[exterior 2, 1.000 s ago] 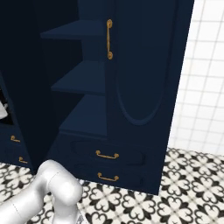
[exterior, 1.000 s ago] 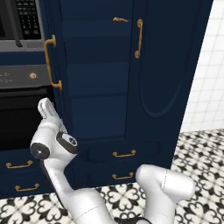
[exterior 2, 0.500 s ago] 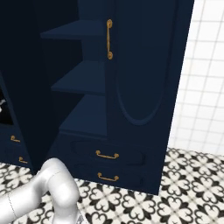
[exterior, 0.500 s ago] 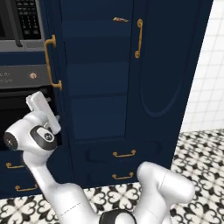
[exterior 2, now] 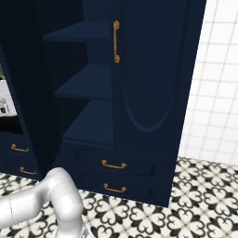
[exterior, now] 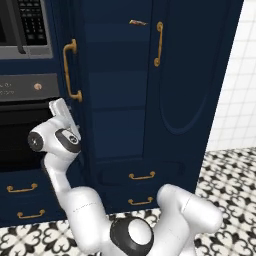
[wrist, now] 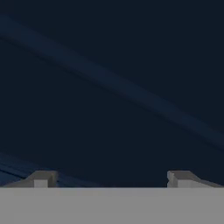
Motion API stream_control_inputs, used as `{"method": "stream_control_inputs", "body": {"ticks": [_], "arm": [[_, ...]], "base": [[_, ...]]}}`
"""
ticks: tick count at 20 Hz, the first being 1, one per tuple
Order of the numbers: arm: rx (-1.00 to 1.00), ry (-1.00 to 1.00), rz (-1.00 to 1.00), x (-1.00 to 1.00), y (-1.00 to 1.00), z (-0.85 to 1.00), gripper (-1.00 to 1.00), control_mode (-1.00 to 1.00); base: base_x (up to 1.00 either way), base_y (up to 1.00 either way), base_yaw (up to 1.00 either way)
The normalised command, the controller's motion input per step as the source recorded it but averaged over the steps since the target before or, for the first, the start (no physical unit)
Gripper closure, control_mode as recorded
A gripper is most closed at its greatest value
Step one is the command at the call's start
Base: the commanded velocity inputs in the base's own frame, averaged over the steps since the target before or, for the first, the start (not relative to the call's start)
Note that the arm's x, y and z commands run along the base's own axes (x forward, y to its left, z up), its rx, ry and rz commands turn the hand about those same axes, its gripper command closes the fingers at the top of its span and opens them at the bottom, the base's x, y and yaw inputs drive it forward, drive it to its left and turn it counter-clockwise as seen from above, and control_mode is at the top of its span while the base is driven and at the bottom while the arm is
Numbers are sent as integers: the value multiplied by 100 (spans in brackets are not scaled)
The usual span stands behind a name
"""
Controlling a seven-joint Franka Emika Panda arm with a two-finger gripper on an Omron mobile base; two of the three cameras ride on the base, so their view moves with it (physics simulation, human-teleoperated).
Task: Pick the honey bottle and place it on the digital scale for weighing, and close the cabinet.
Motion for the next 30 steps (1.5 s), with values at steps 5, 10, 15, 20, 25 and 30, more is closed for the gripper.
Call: {"method": "stream_control_inputs", "body": {"ticks": [5, 10, 15, 20, 25, 30], "arm": [[9, -13, 0, 20, -86, 0, -100, -100], [10, -4, 0, 84, -88, -3, -100, -100], [10, 0, 0, 100, -79, -10, -100, -100], [7, -2, 0, 85, -50, -8, -100, -100], [3, -9, 0, 64, -39, 0, -100, -100], [4, 0, 0, 90, -44, 0, -100, -100]], "base": [[0, 0, 0], [0, 0, 0], [0, 0, 0], [0, 0, 0], [0, 0, 0], [0, 0, 0]]}}
